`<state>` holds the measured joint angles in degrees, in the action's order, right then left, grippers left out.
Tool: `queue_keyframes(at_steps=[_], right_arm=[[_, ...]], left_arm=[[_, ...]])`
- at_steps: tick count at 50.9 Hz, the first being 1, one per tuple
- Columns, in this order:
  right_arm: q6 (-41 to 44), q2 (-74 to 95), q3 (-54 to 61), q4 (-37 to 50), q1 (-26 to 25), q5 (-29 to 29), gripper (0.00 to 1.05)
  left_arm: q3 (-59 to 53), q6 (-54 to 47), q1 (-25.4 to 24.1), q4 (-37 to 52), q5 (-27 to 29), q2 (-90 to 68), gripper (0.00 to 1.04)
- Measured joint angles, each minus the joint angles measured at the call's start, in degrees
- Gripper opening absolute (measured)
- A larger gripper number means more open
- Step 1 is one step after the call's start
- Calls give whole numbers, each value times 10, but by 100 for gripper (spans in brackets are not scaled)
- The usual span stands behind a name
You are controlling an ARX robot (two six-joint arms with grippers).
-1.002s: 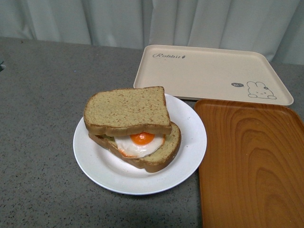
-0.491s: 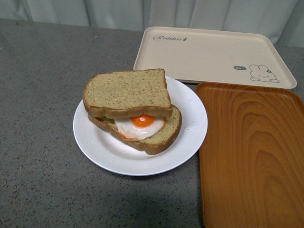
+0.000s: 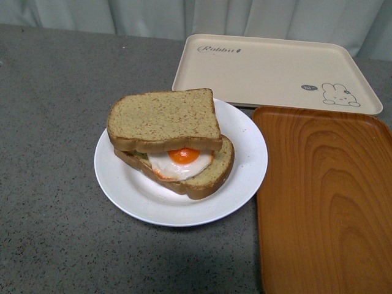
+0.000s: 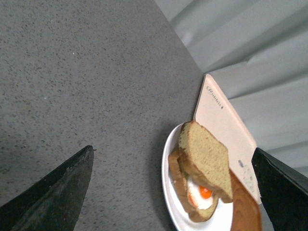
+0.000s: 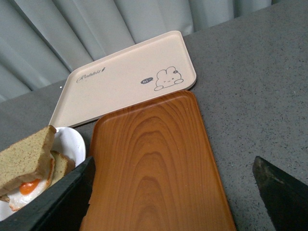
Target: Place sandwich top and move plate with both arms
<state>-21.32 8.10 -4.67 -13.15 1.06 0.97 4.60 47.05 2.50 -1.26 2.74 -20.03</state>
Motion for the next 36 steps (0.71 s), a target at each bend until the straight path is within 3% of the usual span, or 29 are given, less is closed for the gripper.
queue_keyframes(at_steps=[11,19,24,36], right_arm=[[7,-7,3,10,-2,-3,94],[141,-78,42,126,-9,-9,70],[177,-79,43,130,-9,-9,56],[207,-79,43,130,-9,-9,6]], left_arm=[[-3,61,3,75,2,-97,98],[-6,76,35,138,17,-163,98],[-6,88,53,185,25,-213,98],[33,83,118,333,41,-452,98]])
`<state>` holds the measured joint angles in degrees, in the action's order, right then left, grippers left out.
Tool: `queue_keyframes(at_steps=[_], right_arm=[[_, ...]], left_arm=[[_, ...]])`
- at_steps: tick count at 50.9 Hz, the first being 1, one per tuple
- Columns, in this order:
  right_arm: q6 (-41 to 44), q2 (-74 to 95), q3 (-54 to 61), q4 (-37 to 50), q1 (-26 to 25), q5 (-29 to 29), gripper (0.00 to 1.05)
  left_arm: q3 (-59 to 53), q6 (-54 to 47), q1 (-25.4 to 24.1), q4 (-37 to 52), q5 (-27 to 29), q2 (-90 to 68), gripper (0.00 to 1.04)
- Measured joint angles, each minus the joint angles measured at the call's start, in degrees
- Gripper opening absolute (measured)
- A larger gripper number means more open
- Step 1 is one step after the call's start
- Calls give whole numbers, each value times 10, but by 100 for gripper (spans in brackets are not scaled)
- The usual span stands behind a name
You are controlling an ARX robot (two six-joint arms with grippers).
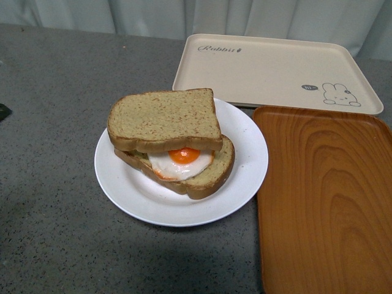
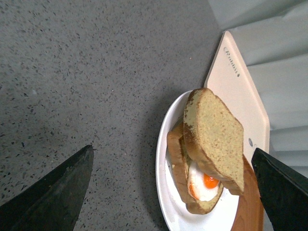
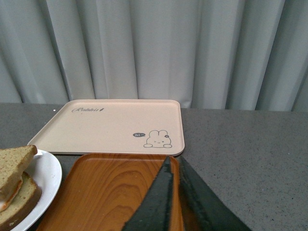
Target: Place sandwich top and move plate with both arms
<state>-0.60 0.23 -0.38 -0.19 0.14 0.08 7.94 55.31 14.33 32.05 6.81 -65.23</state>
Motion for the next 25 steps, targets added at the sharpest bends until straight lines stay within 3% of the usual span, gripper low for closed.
queue_keyframes(at_steps=[1,11,25], right_arm=[[2,0,0,0,0,0,1],[4,0,0,0,0,0,1],[4,0,0,0,0,0,1]], left_arm=[[7,0,2,14,0,-26,98],[68,32,10,96,-3,-227,98],[98,69,52,147,0,-317,98]])
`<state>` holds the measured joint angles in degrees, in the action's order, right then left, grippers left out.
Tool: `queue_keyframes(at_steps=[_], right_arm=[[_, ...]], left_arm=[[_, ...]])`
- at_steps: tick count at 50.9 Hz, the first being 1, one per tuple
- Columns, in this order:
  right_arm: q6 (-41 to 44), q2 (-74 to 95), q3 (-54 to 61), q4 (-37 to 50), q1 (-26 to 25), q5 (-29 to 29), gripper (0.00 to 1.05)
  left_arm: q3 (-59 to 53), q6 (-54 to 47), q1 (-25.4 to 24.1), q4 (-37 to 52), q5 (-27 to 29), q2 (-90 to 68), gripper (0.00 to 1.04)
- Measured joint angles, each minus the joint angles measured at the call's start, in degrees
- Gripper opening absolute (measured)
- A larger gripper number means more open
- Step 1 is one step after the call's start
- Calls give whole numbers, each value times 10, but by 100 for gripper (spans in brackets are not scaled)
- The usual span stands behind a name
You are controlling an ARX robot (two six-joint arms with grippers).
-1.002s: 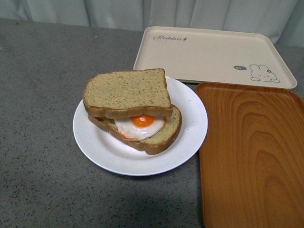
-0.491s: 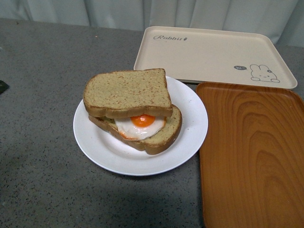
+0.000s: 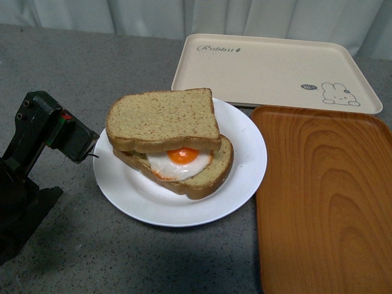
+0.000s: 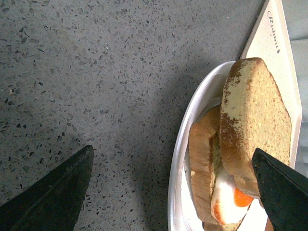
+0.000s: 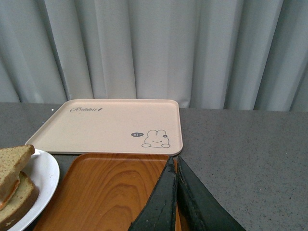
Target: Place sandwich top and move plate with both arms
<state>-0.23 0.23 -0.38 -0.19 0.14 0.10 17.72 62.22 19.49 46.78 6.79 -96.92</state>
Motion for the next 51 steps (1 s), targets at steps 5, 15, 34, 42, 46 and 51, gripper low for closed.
queue_keyframes(at_steps=[5,15,34,42,46,51], right_arm=[[0,0,0,0,0,0,1],[0,0,0,0,0,0,1],[0,0,0,0,0,0,1],[0,0,0,0,0,0,1],[0,0,0,0,0,0,1],[0,0,0,0,0,0,1]], left_arm=[[0,10,2,2,0,-1,98],[-10,41,32,1,2,4,98],[-7,114,103,-3,25,4,98],[2,133,110,-4,34,2,98],[8,143,111,-4,37,-2,98],[20,158,114,-4,38,-15,98]])
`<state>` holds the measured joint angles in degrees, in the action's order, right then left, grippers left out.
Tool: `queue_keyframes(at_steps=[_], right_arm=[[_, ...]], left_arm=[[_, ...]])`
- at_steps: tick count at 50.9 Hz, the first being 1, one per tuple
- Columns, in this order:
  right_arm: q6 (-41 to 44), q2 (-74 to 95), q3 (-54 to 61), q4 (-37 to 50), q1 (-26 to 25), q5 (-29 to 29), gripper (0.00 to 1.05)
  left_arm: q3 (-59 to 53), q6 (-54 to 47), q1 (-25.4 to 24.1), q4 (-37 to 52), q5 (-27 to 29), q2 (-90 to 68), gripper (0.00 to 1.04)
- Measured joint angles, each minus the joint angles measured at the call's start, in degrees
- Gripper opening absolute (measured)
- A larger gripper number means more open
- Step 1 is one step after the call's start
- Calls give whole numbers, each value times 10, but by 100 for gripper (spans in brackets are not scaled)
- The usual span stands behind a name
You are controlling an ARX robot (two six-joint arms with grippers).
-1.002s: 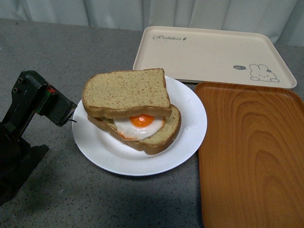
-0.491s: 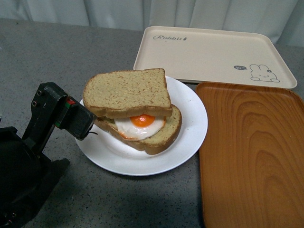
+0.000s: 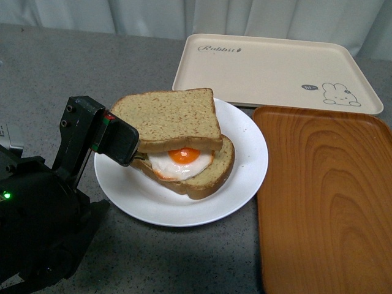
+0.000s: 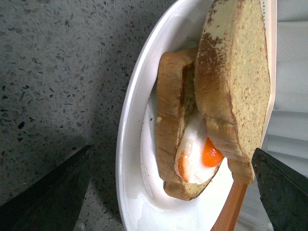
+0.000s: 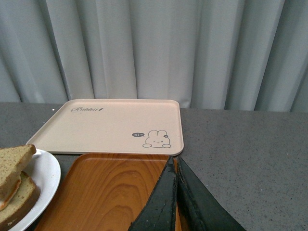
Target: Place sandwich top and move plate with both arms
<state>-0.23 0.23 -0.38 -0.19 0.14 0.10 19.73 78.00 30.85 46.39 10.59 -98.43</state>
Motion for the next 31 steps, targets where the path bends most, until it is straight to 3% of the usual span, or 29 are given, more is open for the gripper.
queue_keyframes(at_steps=[31], right_arm=[[0,0,0,0,0,0,1]], left_arm=[[22,38,-2,21,4,-54,98]])
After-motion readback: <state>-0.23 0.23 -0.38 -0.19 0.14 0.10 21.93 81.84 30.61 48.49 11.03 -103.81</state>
